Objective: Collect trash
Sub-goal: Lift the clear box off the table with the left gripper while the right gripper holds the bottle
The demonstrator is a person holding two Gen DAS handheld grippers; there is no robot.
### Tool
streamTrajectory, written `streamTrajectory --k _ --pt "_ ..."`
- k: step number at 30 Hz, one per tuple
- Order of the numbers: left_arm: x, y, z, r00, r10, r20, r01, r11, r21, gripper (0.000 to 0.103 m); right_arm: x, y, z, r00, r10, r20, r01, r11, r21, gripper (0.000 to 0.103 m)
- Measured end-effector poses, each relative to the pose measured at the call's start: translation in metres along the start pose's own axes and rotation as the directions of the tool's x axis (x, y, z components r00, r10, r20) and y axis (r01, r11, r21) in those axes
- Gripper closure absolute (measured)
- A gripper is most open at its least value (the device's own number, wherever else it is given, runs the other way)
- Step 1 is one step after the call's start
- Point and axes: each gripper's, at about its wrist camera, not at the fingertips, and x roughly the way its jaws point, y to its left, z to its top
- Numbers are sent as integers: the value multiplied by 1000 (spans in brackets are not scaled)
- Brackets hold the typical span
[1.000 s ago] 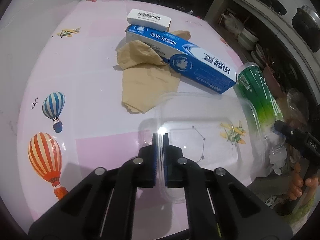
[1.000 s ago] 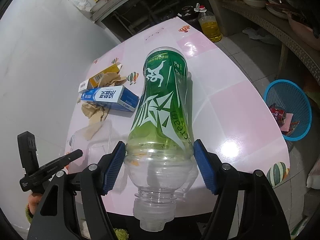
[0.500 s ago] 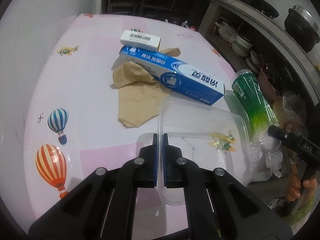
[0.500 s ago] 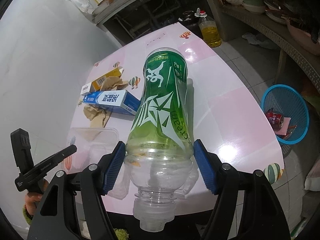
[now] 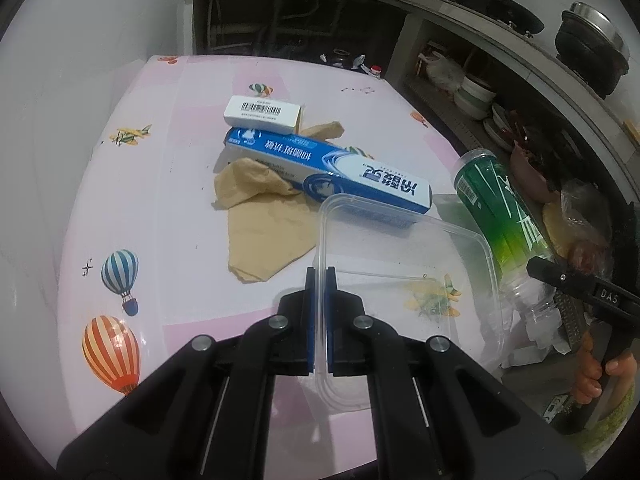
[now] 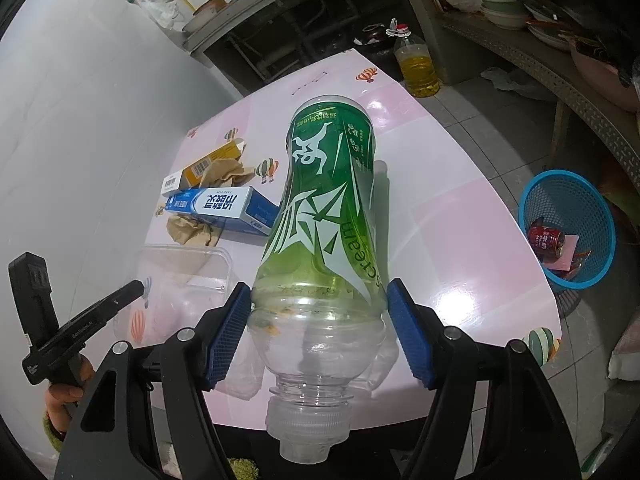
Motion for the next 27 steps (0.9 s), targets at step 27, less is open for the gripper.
streamTrajectory --k 27 --pt "-15 -10 9 998 10 56 -12 999 41 101 -11 2 5 1000 -3 21 4 1000 -7 35"
